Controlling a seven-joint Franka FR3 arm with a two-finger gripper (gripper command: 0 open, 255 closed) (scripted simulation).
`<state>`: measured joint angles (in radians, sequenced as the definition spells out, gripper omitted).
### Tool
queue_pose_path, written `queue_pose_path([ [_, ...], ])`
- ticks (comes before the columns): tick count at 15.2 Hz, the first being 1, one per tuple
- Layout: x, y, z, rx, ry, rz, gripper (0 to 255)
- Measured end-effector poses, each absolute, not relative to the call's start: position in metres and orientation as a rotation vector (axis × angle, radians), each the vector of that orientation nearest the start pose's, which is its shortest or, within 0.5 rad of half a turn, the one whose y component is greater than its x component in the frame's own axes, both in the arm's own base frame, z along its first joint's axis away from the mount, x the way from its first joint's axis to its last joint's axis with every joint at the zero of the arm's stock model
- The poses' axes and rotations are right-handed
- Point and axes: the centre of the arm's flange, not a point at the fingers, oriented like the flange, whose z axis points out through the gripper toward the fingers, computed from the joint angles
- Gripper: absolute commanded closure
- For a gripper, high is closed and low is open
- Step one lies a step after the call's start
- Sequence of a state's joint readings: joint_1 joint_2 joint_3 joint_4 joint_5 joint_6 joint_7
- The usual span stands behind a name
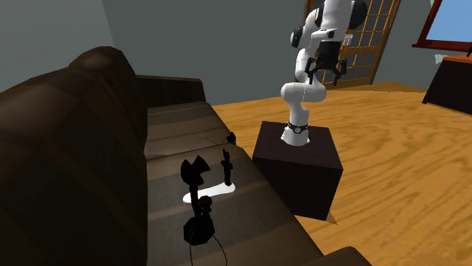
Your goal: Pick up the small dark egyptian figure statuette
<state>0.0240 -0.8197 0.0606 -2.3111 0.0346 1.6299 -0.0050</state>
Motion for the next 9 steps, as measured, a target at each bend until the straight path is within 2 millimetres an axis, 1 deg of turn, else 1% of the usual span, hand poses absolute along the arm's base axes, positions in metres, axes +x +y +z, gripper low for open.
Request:
queue_pose_path([
  [1, 0.302, 0.036, 0.627, -3.137, -0.116, -0.217, 0],
  [2, 0.306, 0.032, 0.625, -3.137, -0.107, -0.216, 0],
  [4, 0.321, 0.020, 0.614, -3.135, -0.077, -0.213, 0],
  [6, 0.339, 0.004, 0.609, -3.132, -0.042, -0.212, 0],
  [9, 0.367, -0.024, 0.592, -3.128, 0.014, -0.209, 0],
])
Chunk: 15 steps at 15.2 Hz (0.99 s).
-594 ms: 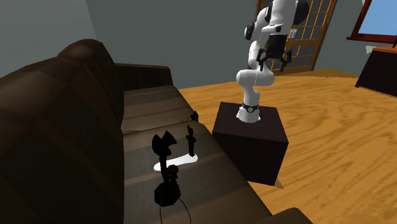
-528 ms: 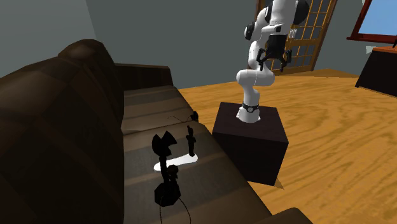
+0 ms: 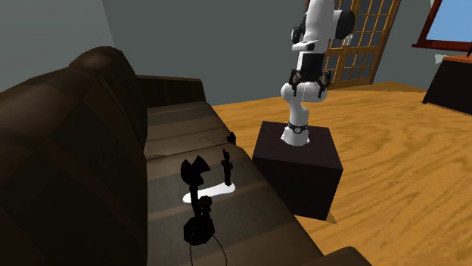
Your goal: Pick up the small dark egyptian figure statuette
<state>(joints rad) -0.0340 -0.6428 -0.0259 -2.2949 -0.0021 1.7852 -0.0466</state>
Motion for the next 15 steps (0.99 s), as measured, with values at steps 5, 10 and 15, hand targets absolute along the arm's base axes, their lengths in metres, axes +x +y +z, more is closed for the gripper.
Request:
queue_pose_path([
  [5, 0.408, -0.069, 0.569, -3.118, 0.106, -0.204, 0],
  [10, 0.449, -0.115, 0.544, -3.105, 0.198, -0.201, 0],
  [15, 0.486, -0.162, 0.519, -3.090, 0.290, -0.196, 0],
])
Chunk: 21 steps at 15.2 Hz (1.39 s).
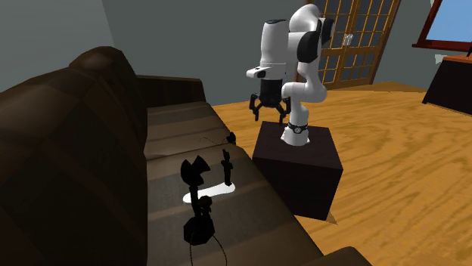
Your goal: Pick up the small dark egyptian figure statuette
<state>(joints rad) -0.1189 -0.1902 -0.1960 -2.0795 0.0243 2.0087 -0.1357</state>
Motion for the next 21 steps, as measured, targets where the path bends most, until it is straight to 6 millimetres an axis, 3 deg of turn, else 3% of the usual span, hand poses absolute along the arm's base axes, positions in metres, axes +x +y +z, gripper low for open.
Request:
queue_pose_path([
  [13, 0.566, -0.299, 0.447, -3.039, 0.522, -0.183, 0],
  [21, 0.570, -0.308, 0.406, -3.035, 0.538, -0.181, 0],
])
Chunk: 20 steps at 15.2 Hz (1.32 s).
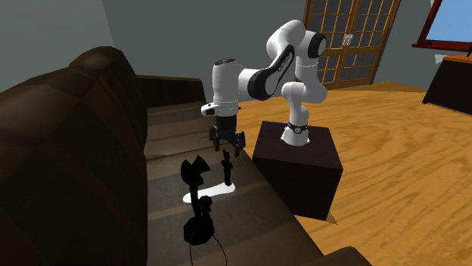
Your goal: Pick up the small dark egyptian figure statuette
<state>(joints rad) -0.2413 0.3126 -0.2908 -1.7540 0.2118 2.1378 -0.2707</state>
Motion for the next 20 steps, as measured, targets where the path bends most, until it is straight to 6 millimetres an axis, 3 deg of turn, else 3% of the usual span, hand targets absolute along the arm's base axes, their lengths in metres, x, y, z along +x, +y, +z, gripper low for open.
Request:
queue_pose_path([
  [1, 0.570, -0.308, 0.403, -3.035, 0.538, -0.181, 255],
  [11, 0.570, -0.308, 0.402, -3.035, 0.538, -0.183, 255],
  [20, 0.571, -0.307, 0.443, -3.035, 0.538, -0.183, 255],
])
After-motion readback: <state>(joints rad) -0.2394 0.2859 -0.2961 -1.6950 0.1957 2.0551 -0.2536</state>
